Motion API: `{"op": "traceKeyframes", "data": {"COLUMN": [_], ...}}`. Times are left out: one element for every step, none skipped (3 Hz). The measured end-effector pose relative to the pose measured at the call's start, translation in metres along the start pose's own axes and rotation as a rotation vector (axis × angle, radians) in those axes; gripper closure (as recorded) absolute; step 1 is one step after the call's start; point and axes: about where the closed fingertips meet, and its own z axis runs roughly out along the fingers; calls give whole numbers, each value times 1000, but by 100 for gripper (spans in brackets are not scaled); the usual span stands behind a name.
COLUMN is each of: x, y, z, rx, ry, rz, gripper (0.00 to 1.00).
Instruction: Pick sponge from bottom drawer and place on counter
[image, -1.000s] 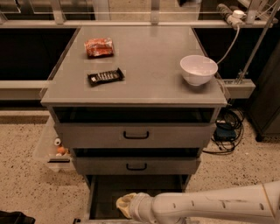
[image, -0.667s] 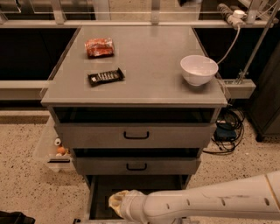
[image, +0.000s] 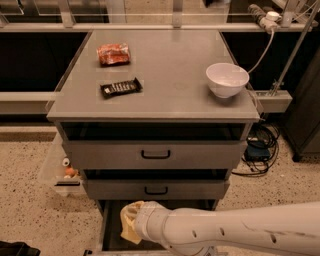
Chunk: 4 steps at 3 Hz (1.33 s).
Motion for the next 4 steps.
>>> {"op": "traceKeyframes", "data": {"x": [6, -10, -60, -126], "y": [5, -8, -10, -19], "z": [5, -26, -81, -122], "rx": [-14, 18, 51, 72], "ry": [3, -18, -65, -130], "rz": [18, -35, -158, -315], "gripper": [100, 100, 100, 100]}}
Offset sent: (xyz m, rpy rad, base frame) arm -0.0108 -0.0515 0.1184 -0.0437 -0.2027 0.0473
